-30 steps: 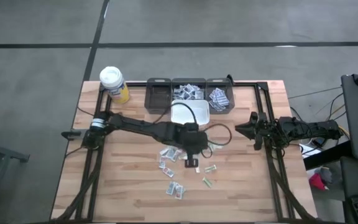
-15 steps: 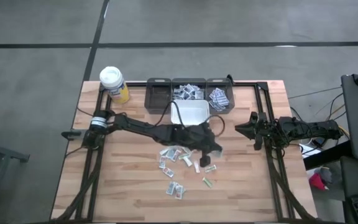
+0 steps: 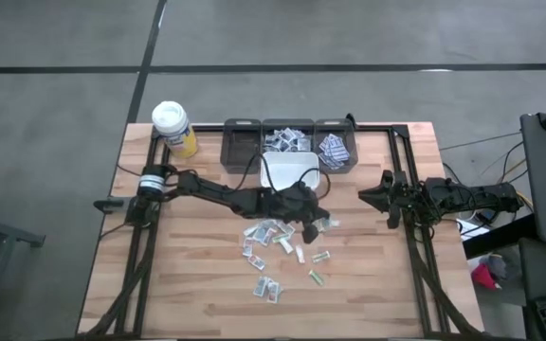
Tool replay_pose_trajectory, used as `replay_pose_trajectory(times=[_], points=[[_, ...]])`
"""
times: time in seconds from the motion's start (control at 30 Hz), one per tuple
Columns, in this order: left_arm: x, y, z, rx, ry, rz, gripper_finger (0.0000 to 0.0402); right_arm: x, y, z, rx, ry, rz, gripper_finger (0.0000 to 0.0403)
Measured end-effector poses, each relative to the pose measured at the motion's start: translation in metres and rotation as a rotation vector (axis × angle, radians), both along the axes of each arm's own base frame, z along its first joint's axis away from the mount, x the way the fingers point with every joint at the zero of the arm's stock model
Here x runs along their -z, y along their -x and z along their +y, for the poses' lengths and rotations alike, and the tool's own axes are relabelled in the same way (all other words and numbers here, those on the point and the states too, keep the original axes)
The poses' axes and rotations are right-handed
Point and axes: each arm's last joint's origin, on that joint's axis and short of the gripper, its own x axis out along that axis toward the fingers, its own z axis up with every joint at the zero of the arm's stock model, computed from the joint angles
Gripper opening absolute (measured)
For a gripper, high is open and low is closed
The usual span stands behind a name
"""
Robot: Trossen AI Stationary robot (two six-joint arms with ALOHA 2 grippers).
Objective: Pick & Place First Aid Supplies
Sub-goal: Put the bottom alcohol pad into the middle black bin
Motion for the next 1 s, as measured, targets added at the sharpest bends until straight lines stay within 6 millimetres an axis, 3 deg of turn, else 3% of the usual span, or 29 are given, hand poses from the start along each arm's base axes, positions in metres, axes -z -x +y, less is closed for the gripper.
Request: replay_pose_trajectory(times=[0.17, 0.37, 0.53, 0.6, 0.73, 0.9, 1.0], points=[[-0.004, -0.002, -0.001, 0.096, -0.004, -0.098, 0.0, 0.0, 0.0, 0.0, 0.0, 0.0, 0.0, 0.0063], [0.025, 0.009, -0.001, 0.082, -0.061, 0.187, 0.0, 0.0, 0.0, 0.0, 0.0, 0.0, 0.0, 0.0063], [0.036, 0.015, 0.0, 0.084, -0.046, 0.204, 0.0, 0.0, 0.0, 0.0, 0.0, 0.0, 0.0, 0.0063], [0.037, 0.014, -0.002, 0.137, 0.047, 0.093, 0.0, 0.0, 0.0, 0.0, 0.0, 0.0, 0.0, 0.0063], [0.014, 0.022, -0.005, 0.332, 0.109, -0.383, 0.0, 0.0, 0.0, 0.0, 0.0, 0.0, 0.0, 0.0063], [0.027, 0.038, 0.004, 0.206, 0.243, -0.461, 0.0, 0.0, 0.0, 0.0, 0.0, 0.0, 0.0, 0.0063], [0.0, 0.051, 0.002, 0.302, 0.206, -0.753, 0.0, 0.0, 0.0, 0.0, 0.0, 0.0, 0.0, 0.0063]])
